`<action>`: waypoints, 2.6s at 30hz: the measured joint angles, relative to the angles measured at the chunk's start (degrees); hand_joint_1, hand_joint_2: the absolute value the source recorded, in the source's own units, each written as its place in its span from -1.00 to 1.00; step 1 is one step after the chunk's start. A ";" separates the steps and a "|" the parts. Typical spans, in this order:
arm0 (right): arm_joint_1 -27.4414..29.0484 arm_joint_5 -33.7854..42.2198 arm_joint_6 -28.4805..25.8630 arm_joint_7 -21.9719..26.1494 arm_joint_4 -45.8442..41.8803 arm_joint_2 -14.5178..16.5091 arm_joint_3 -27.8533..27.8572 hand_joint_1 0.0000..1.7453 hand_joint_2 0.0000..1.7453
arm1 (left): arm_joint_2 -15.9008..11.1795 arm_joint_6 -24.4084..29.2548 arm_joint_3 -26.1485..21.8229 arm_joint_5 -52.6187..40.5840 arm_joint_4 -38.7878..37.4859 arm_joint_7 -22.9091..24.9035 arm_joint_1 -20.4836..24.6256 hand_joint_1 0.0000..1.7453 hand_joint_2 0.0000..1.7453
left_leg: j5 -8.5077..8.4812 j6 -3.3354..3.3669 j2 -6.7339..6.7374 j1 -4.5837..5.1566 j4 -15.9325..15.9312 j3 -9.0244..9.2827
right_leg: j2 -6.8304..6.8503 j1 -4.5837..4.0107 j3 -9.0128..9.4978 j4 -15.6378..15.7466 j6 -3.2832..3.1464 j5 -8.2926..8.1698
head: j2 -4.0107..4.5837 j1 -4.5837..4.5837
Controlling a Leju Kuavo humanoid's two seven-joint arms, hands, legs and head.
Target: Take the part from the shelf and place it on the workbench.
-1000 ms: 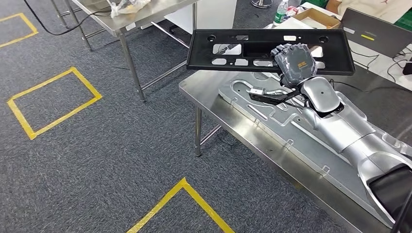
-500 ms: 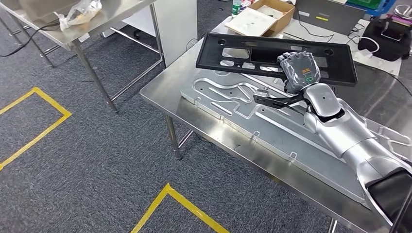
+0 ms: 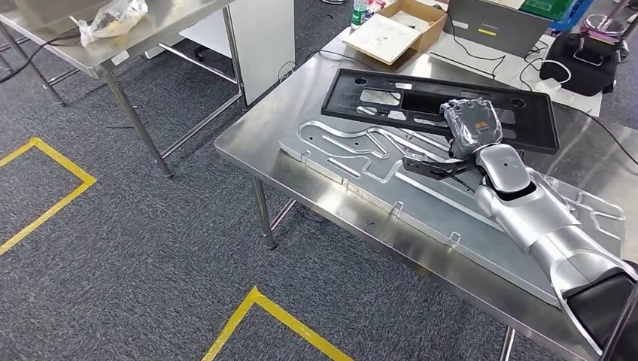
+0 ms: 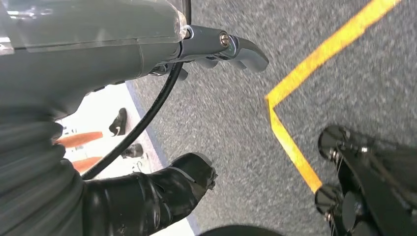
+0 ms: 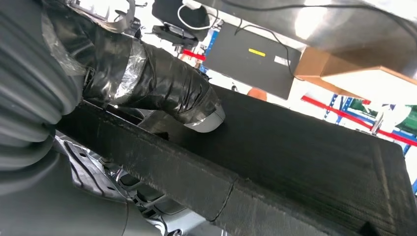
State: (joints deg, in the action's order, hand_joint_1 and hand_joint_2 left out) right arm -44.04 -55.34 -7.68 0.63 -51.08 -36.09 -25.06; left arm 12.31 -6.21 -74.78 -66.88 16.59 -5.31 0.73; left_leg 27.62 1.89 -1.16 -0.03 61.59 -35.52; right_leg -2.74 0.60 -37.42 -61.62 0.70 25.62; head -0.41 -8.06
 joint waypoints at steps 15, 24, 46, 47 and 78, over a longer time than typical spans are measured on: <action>-1.92 -1.60 3.66 -3.09 15.37 5.99 0.87 1.00 1.00 | -0.08 -0.15 -0.20 -1.48 0.00 -0.14 0.23 -1.00 1.00 | 2.35 0.22 -0.10 0.03 5.47 -3.21 | 0.13 0.01 -3.24 -5.47 0.47 2.26 | 0.00 -0.01; -3.71 -2.12 7.10 -5.79 21.16 9.25 0.92 1.00 1.00 | -0.10 0.14 -0.46 -2.10 -0.01 0.60 0.33 -1.00 1.00 | 2.24 0.06 -0.09 0.03 4.57 -2.22 | 0.12 0.00 -2.38 -4.78 0.46 2.26 | -0.01 -0.01; -5.57 -1.92 7.61 -2.71 26.03 13.17 1.11 -1.00 -1.00 | -0.15 -2.08 -2.53 -0.26 -0.31 0.22 0.43 -1.00 -1.00 | 1.42 -0.12 -0.05 0.03 2.39 -0.60 | 0.10 -0.02 -0.84 -2.75 0.16 1.51 | 0.00 -0.01; -5.76 -1.88 7.60 -2.26 26.03 13.33 1.11 -1.00 -1.00 | -0.15 -2.11 -2.73 -0.19 -0.31 0.18 0.43 -1.00 -1.00 | 1.41 -0.12 -0.05 0.03 2.38 -0.60 | 0.10 -0.03 -0.84 -2.75 0.16 1.51 | 0.00 -0.01; -5.28 13.87 4.77 5.45 -7.89 16.04 -0.56 -1.00 -1.00 | 0.84 -3.99 -5.74 -1.34 0.33 -0.39 0.26 -1.00 -1.00 | 1.31 -0.19 -0.05 0.03 1.96 -0.45 | 0.06 -0.03 -0.79 -2.45 0.13 1.49 | 0.00 -0.01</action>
State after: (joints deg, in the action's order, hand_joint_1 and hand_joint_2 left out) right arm -49.32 -41.47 -2.92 6.08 -58.97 -20.04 -25.62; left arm 13.14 -10.21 -80.52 -68.22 16.92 -5.70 1.00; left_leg 28.93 1.69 -1.21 -0.01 63.55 -35.97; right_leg -2.68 0.58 -38.21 -64.07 0.83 27.11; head -0.41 -8.07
